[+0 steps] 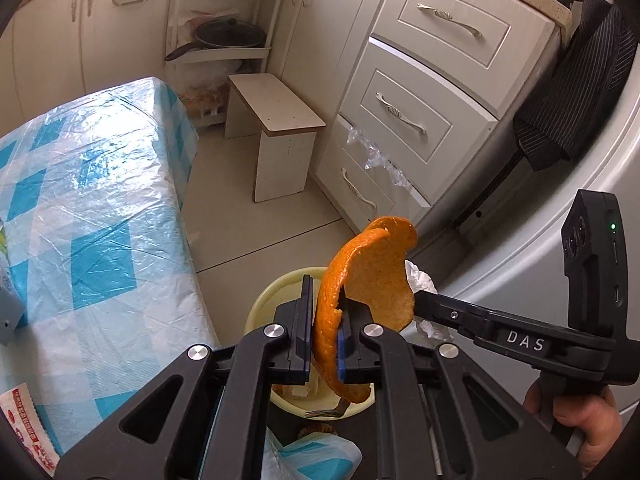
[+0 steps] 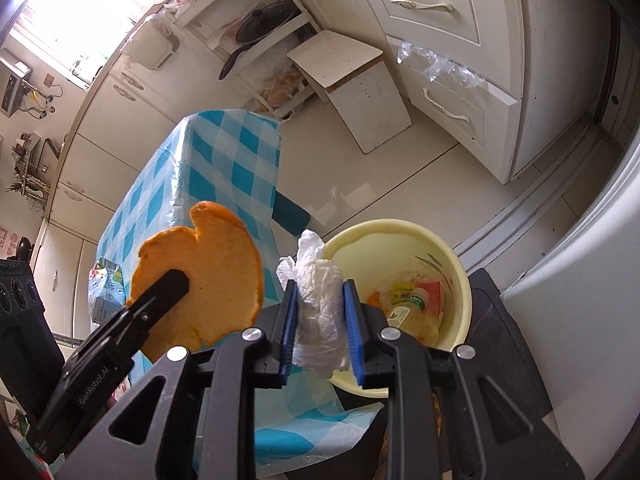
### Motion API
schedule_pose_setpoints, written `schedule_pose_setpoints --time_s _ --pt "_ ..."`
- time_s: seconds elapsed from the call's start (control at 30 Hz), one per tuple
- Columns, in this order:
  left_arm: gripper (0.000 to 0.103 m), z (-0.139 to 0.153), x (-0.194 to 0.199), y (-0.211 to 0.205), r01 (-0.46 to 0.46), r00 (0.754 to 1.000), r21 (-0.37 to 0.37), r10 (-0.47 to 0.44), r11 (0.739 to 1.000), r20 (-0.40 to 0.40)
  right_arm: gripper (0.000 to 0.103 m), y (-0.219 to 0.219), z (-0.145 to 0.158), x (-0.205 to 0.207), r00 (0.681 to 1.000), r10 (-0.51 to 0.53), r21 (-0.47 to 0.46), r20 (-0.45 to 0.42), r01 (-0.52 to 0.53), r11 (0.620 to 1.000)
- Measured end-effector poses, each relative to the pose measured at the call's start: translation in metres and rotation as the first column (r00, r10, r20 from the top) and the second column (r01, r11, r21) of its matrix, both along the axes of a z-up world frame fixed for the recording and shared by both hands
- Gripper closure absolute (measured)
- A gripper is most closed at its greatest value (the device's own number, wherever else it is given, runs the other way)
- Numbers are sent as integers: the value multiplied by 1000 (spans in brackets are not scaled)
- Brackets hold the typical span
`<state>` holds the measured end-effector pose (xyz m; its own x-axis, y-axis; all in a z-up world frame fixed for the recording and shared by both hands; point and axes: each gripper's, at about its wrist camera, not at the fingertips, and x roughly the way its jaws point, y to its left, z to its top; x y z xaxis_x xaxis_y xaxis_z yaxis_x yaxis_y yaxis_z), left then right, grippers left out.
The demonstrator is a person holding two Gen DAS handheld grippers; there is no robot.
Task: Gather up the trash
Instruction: 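Open both grippers to drop the peel and tissue into the bucket, then move both tools back over the table toward the paper bag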
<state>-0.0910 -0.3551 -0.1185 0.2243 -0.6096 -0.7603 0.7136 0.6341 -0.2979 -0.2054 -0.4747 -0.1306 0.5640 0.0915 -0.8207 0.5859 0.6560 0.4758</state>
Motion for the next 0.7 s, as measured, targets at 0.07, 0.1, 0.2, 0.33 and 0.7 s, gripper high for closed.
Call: schedule_pose_setpoints --time_s 0.07,0.1,0.2,0.33,0.7 --pt "94 -5 0 -4 3 1000 14 -3 1000 -11 77 -1 -3 1 1000 -1 3 -10 1 1000" --pt "93 -8 -1 -6 5 1000 23 -4 1000 -18 76 -1 -4 2 1000 -1 6 -15 1 1000" --pt "86 -16 -2 -11 14 999 43 -13 999 -45 64 -4 -9 4 1000 -14 15 -27 14 1000" --pt "73 -15 -4 -12 30 998 33 -28 999 -52 62 -8 -9 1 999 -39 24 -12 39 999" --pt "51 34 8 42 -23 999 -17 23 1000 46 56 2 2 14 999 -19 35 51 17 999"
